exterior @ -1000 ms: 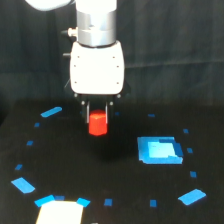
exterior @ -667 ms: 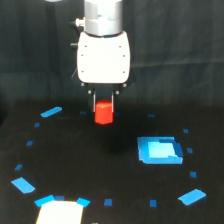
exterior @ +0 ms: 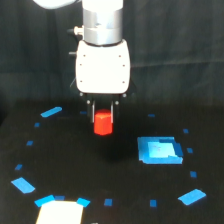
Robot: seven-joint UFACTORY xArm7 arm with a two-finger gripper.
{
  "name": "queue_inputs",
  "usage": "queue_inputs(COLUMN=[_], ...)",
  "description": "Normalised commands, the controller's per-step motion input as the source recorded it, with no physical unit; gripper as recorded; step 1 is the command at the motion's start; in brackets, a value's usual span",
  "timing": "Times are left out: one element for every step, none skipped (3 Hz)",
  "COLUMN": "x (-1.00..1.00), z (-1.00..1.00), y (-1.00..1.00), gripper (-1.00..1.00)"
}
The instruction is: Pick up the red object from the table
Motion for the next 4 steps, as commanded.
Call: queue_inputs(x=[-0.31, 0.30, 0.70, -0.27], z=[-0.23, 0.94, 1.00, -0.11], y=[-0.47, 0.97, 1.00, -0.47], gripper=[-1.00, -0.99, -1.00, -1.00])
